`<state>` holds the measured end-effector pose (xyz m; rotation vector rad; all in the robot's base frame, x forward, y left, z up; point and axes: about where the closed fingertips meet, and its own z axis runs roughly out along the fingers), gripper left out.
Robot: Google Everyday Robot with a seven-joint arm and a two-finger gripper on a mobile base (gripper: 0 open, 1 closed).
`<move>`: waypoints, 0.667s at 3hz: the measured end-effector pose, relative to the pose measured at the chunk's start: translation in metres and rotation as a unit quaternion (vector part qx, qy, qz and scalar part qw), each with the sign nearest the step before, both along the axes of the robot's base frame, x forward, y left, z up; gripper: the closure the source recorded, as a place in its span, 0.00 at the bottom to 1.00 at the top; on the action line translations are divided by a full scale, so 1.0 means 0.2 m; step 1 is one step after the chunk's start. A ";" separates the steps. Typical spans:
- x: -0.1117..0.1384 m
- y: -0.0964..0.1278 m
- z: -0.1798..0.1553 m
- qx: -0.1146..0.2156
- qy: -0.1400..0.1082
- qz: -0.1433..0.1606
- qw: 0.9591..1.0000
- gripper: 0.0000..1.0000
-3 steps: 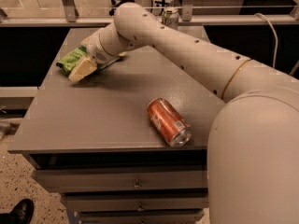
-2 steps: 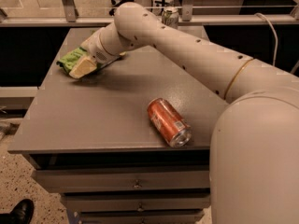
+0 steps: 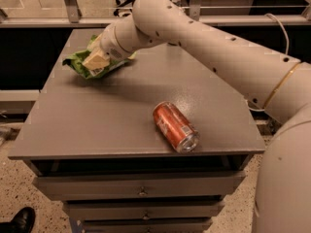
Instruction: Pick green rice chip bag
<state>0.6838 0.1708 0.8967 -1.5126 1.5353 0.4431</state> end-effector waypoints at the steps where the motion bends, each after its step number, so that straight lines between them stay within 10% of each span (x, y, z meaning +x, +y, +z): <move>1: -0.04 -0.05 0.20 0.017 -0.041 0.020 0.999 1.00; 2: -0.04 -0.10 0.44 0.052 -0.095 0.055 0.993 1.00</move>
Offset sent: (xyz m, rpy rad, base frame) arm -0.0066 -0.0378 0.1327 0.1854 -0.2874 0.1725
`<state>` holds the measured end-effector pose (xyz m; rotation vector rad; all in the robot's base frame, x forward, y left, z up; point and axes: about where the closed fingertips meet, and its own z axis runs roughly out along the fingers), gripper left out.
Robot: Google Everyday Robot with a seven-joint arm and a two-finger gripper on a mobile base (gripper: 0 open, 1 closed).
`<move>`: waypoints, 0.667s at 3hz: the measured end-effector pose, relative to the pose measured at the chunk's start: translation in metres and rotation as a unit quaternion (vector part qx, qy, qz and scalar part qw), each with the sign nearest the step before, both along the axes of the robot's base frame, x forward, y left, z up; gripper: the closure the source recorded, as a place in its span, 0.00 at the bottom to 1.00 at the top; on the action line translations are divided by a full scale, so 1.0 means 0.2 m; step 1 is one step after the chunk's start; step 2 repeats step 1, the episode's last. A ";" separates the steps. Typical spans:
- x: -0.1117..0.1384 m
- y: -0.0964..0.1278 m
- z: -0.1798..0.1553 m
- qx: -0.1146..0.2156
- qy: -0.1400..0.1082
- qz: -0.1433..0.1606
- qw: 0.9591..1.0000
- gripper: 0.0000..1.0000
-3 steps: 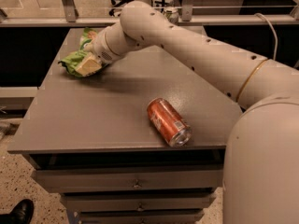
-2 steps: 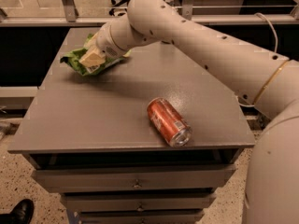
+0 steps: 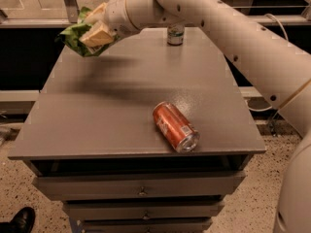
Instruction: Pick green rice chip bag
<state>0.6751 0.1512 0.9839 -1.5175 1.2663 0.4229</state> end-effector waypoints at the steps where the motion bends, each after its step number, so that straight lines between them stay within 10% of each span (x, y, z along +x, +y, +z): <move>1: 0.00 0.01 -0.03 -0.004 0.004 -0.001 1.000 1.00; 2: 0.00 0.01 -0.03 -0.004 0.004 -0.001 1.000 1.00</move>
Offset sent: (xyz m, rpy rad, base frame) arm 0.0000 0.0000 0.0000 0.0000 0.0000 0.0000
